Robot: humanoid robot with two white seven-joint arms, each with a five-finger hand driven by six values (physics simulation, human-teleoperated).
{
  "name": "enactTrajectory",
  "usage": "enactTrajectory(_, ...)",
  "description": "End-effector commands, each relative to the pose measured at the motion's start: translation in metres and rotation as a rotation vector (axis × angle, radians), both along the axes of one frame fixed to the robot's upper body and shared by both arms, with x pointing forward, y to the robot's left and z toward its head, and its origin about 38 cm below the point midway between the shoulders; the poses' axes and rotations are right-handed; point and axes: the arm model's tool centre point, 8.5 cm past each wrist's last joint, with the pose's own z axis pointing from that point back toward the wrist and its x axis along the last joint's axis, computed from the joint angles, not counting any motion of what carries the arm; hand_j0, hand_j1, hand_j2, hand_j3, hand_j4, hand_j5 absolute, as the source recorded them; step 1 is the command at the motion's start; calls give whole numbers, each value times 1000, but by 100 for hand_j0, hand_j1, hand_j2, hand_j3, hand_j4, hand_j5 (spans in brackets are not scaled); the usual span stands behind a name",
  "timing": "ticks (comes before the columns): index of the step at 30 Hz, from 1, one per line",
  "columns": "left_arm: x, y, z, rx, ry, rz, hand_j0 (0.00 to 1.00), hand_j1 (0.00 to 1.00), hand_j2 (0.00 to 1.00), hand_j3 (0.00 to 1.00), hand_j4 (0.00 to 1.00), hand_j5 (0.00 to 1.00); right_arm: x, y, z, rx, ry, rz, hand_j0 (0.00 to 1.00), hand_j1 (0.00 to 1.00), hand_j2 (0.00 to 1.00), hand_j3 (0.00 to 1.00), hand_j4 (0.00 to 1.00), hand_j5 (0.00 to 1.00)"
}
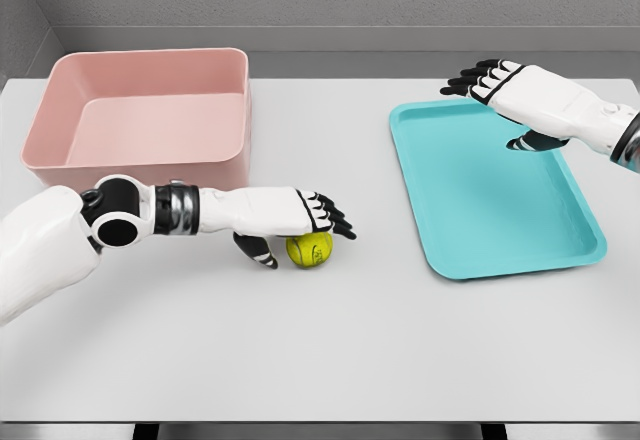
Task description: Put the tennis from the blue tray into the pink basket with both arms
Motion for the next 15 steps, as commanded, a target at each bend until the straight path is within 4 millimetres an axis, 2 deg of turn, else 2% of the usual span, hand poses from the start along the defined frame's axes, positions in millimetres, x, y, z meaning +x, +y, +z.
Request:
enactTrajectory(1,1,0,-1,-4,6,6,100,100,100,100,100,100,0,-1,1,4,0,-2,100,100,100,100,100,100)
enactTrajectory(2,0,0,-1,-4,8,6,100,100,100,100,100,100,0,-1,1,4,0,-2,100,100,100,100,100,100)
enactTrajectory(6,-1,0,-1,-5,7,-3,79,79,79,79,79,79,0,-1,0,4,2,-2,100,100,100,100,100,100)
enactTrajectory(14,-1,1,-1,7,7,-6,69,69,69,69,69,69,0,-1,0,4,2,-2,100,100,100,100,100,100)
enactTrajectory(15,-1,2,-2,9,9,-7,64,64,64,64,64,64,0,-1,0,4,2,-2,100,100,100,100,100,100)
